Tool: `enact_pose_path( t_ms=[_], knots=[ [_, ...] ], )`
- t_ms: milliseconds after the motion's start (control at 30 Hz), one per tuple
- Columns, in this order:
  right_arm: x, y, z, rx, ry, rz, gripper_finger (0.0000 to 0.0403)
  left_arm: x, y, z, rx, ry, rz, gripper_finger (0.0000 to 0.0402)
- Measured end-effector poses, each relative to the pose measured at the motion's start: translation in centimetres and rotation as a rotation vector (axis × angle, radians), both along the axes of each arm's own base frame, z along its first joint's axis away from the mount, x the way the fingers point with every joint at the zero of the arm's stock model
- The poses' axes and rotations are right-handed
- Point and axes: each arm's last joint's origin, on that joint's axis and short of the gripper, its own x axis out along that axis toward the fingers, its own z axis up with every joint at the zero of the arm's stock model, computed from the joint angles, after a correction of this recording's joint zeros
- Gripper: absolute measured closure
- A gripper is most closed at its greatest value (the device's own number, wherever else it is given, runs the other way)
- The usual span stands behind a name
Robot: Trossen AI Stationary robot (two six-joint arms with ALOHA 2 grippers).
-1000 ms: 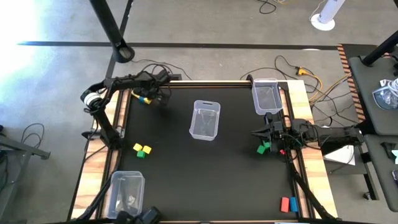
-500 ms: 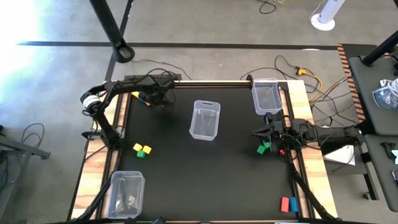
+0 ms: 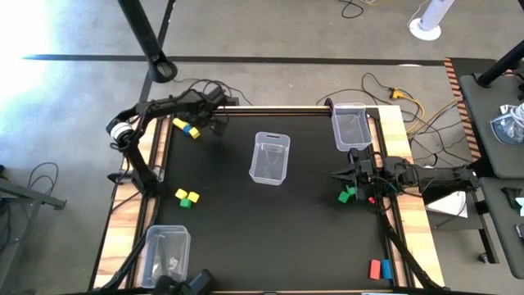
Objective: Sort blocks by size
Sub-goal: Put the yellow cylindrical block into the bottom transparent bin
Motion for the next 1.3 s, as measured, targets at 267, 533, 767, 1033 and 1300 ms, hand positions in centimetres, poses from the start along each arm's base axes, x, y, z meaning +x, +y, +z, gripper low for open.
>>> enact_pose_path(
  t_ms=[267, 533, 767, 1033, 1300],
  knots=[
    [0.0, 0.0, 0.0, 0.0, 0.0, 0.0, 0.039, -0.4, 0.8, -2.0, -0.063, 0.057, 0.076, 0.0152],
    [0.0, 0.0, 0.0, 0.0, 0.0, 0.0, 0.039, -0.7, 0.6, -2.6, -0.098, 0.16, 0.103, 0.0152],
    [0.0, 0.0, 0.0, 0.0, 0.0, 0.0, 0.039, -0.7, 0.4, -2.5, -0.143, 0.16, 0.065, 0.0152],
    [0.0, 0.0, 0.0, 0.0, 0.0, 0.0, 0.039, -0.3, 1.0, -1.8, -0.168, 0.098, 0.012, 0.0152],
    [0.0, 0.0, 0.0, 0.0, 0.0, 0.0, 0.039, -0.4, 0.8, -1.8, -0.198, 0.101, 0.017, 0.0152]
  ],
)
